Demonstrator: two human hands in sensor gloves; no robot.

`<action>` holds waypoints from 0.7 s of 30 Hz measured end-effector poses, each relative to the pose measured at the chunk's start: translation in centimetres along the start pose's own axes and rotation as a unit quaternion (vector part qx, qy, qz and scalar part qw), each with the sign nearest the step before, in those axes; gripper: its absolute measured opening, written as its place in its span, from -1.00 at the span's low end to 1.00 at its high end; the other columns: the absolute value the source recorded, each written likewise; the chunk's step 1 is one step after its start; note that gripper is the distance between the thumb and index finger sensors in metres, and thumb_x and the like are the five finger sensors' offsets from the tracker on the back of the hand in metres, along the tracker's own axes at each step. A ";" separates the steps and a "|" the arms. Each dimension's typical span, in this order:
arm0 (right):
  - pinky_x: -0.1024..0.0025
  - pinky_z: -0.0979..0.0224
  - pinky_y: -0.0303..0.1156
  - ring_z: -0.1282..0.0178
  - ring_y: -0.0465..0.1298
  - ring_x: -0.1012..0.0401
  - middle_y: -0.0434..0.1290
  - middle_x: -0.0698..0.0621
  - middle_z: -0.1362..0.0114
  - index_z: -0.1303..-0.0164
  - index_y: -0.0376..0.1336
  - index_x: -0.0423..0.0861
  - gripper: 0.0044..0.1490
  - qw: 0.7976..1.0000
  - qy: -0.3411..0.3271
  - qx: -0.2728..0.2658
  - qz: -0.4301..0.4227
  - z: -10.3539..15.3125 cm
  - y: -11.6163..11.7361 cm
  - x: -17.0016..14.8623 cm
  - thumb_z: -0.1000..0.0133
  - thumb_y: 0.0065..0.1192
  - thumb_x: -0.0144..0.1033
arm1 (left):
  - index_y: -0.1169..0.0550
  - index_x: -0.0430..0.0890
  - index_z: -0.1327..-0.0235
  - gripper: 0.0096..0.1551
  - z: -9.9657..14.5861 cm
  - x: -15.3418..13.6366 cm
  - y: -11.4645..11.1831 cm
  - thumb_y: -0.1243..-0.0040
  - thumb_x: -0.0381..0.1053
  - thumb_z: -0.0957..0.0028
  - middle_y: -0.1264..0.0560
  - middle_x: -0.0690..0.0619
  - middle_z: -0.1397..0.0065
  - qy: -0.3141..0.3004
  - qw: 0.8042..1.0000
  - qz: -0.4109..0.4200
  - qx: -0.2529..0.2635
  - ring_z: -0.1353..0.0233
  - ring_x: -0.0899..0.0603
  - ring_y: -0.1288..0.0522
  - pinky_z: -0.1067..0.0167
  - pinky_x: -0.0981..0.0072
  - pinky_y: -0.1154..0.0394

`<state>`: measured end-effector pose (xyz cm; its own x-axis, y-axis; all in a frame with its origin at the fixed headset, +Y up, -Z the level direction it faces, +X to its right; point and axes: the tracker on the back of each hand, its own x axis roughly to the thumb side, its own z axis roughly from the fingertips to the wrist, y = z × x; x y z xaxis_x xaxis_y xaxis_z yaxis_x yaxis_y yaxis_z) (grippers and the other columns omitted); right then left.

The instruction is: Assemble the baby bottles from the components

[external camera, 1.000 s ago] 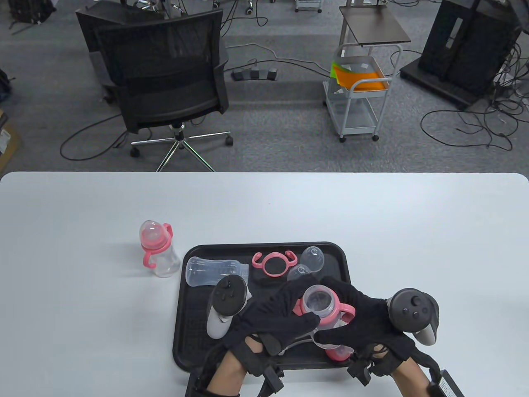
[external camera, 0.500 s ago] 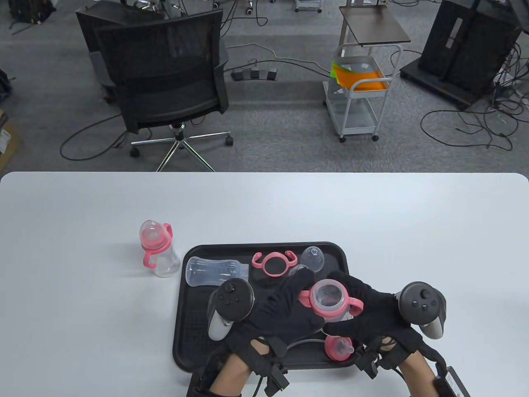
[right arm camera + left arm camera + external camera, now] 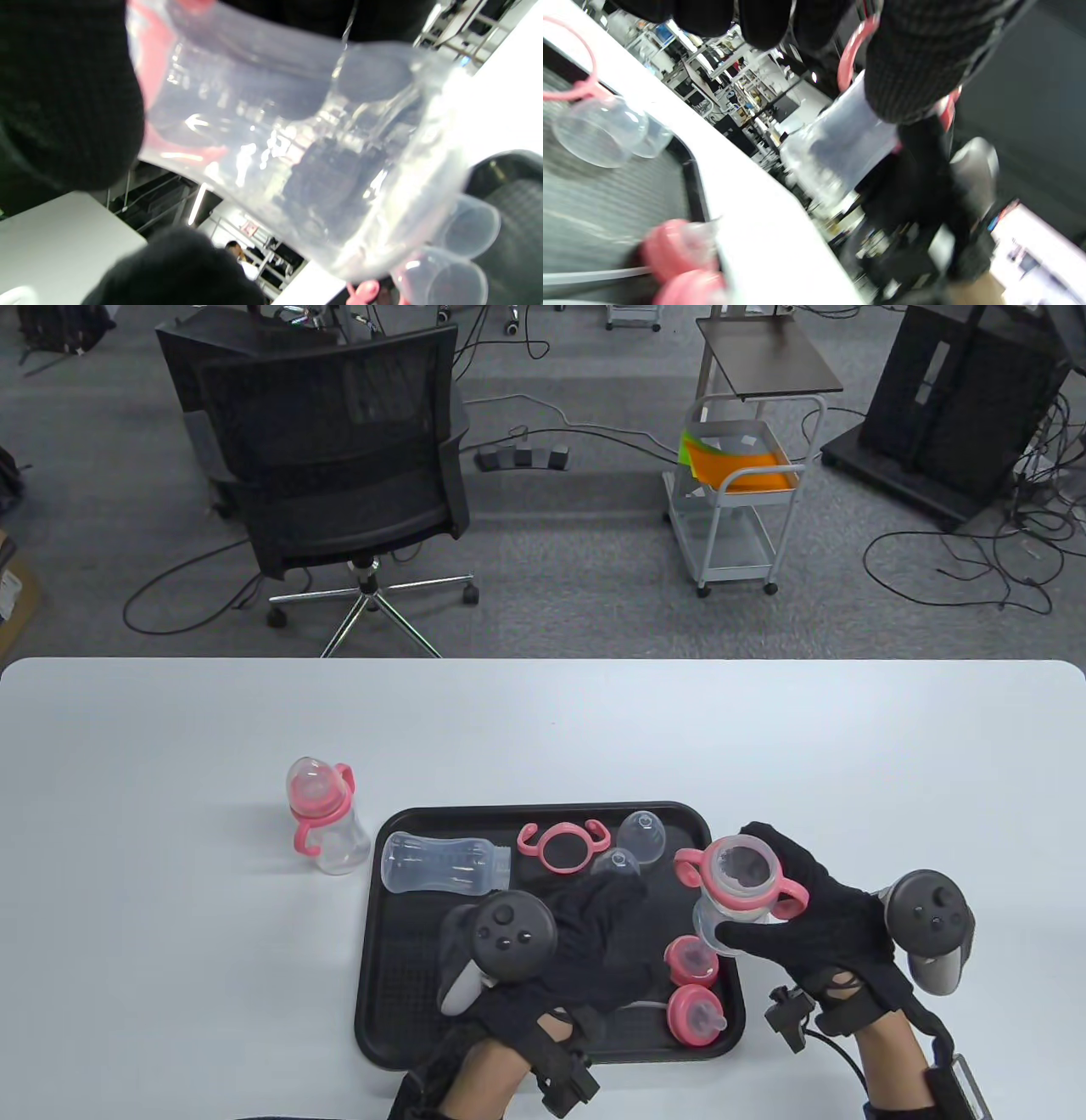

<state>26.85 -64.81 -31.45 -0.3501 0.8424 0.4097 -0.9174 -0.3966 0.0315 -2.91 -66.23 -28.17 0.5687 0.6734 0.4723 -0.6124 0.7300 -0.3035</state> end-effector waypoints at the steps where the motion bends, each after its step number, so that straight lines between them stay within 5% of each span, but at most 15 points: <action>1: -0.13 -0.48 0.53 -0.44 0.56 -0.01 0.44 0.02 -0.47 -0.52 0.15 0.03 0.30 1.000 0.005 -0.006 0.000 0.0 -0.4 -0.2 0.38 0.83 0.10 | -0.39 0.06 -0.56 -0.07 -0.3 0.6 -1.0 -0.53 0.35 0.01 -0.19 -0.17 -0.64 0.003 0.999 -0.047 -0.019 -0.57 -0.51 -0.15 -0.47 -0.44 -0.13; 9: -0.14 -0.47 0.54 -0.44 0.56 -0.02 0.44 0.01 -0.47 -0.52 0.15 0.02 0.30 0.998 0.037 -0.050 0.020 0.2 -2.5 -1.7 0.37 0.83 0.10 | -0.46 0.20 -0.52 -0.15 -2.2 2.4 -6.8 -0.48 0.41 0.05 -0.12 -0.13 -0.66 0.010 0.970 -0.229 -0.086 -0.58 -0.45 0.04 -0.44 -0.51 0.16; 21: -0.15 -0.48 0.53 -0.45 0.55 -0.02 0.43 0.01 -0.47 -0.53 0.15 0.03 0.30 0.996 0.054 -0.062 0.030 0.2 -3.3 -2.4 0.37 0.82 0.09 | -0.51 0.29 -0.44 -0.26 -3.5 2.5 -11.1 -0.52 0.33 0.05 -0.14 -0.02 -0.64 0.019 0.951 -0.278 -0.132 -0.58 -0.36 0.04 -0.46 -0.51 0.26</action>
<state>30.78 -65.56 -32.31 -0.4180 0.8551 0.3069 -0.9079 -0.4054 -0.1068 7.21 -72.23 -26.53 0.7865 0.1745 0.5925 -0.0549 0.9752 -0.2144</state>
